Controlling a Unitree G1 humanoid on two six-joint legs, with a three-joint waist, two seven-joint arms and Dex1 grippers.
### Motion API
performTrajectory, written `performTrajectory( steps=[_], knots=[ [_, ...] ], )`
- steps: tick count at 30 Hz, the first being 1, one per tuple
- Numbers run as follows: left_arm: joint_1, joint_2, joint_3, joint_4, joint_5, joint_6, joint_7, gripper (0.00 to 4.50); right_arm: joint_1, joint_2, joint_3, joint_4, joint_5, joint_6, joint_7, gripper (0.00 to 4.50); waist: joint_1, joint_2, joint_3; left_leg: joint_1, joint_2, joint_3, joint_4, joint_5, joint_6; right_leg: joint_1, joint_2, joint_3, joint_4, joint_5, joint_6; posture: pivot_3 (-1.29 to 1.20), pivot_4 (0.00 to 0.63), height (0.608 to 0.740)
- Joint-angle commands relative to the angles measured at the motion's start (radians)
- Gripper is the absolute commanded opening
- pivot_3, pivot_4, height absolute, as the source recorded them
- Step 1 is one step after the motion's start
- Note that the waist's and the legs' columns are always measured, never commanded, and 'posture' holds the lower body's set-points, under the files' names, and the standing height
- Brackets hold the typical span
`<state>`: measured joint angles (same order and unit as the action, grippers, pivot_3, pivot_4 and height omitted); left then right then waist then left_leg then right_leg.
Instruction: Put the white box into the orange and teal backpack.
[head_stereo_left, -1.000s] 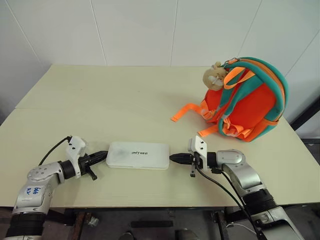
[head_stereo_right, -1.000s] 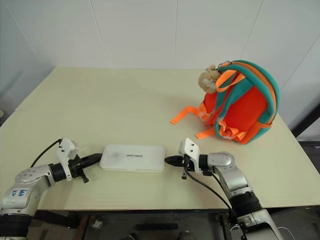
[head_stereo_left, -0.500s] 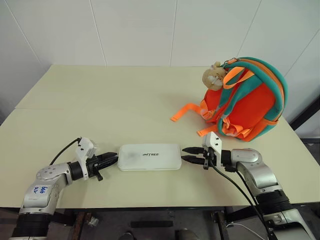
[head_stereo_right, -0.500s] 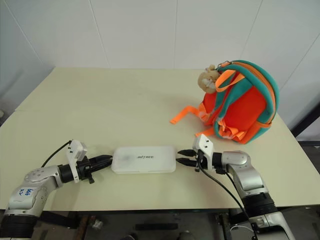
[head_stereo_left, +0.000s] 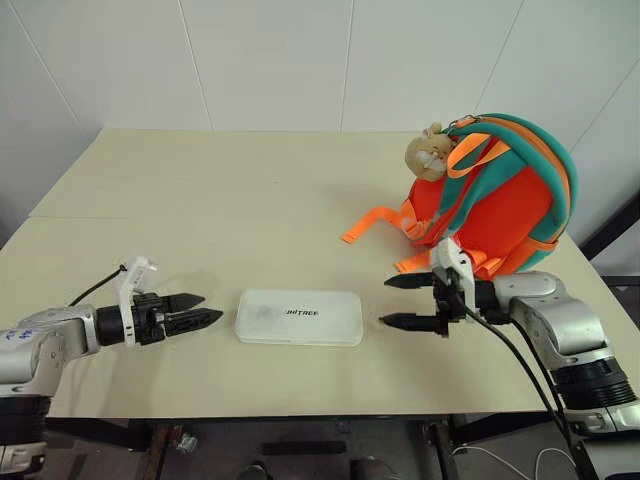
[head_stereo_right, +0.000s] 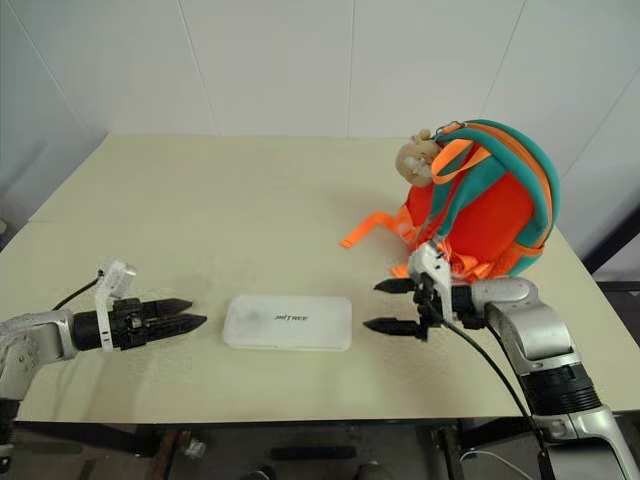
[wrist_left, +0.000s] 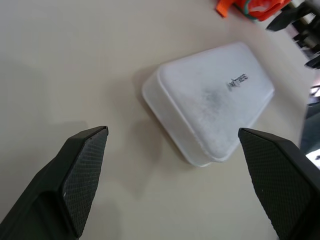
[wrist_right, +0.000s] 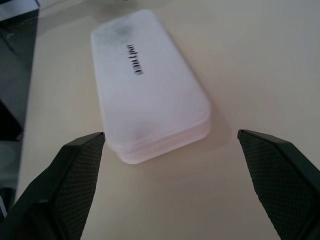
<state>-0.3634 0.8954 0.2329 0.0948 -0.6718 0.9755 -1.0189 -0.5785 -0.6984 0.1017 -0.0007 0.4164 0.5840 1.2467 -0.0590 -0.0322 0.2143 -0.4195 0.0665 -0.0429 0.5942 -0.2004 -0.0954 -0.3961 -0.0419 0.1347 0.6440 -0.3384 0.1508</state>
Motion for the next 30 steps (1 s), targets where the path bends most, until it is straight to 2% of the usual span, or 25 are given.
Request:
performTrajectory(
  steps=[1,8,13,18,30],
  knots=[
    [-0.062,0.008,-0.056,0.055,-0.021,0.100,-0.035,4.46,0.014,-0.008,0.045,-0.057,-0.002,0.039,0.002,4.50,0.001,0.000,0.000,0.000,0.000,0.000,0.000,0.000,0.000,0.000,0.000,0.000,0.000,0.000,0.000,0.00,0.150,0.740],
    [-0.137,-0.047,-0.130,0.111,-0.006,0.237,0.010,4.46,0.020,0.027,0.099,-0.054,-0.025,0.061,-0.039,4.50,0.003,0.000,0.000,-0.001,0.000,-0.001,0.001,0.000,0.000,0.000,0.000,-0.001,0.001,0.000,0.000,0.00,0.150,0.740],
    [-0.159,-0.091,-0.110,0.136,-0.011,0.277,0.041,4.46,0.024,0.046,0.111,0.008,-0.061,0.017,-0.052,4.50,0.006,0.000,0.000,0.000,0.000,-0.001,0.002,0.000,0.000,0.001,0.000,-0.001,0.001,0.000,0.000,0.00,0.150,0.740],
    [-0.194,-0.155,-0.033,0.157,-0.067,0.386,0.078,4.46,0.011,0.068,0.109,0.024,-0.062,-0.007,-0.060,4.50,0.005,0.000,0.000,0.000,0.000,-0.001,0.003,0.000,0.000,0.001,0.000,-0.001,0.002,0.000,0.000,0.00,0.150,0.740],
    [-0.218,-0.256,0.011,0.151,-0.130,0.516,0.121,4.46,0.001,0.084,0.112,0.057,-0.096,-0.080,-0.058,4.50,0.005,0.000,0.000,-0.001,0.000,-0.002,0.003,0.000,0.000,0.001,0.000,-0.001,0.002,0.000,0.001,0.00,0.150,0.740]
  ],
)
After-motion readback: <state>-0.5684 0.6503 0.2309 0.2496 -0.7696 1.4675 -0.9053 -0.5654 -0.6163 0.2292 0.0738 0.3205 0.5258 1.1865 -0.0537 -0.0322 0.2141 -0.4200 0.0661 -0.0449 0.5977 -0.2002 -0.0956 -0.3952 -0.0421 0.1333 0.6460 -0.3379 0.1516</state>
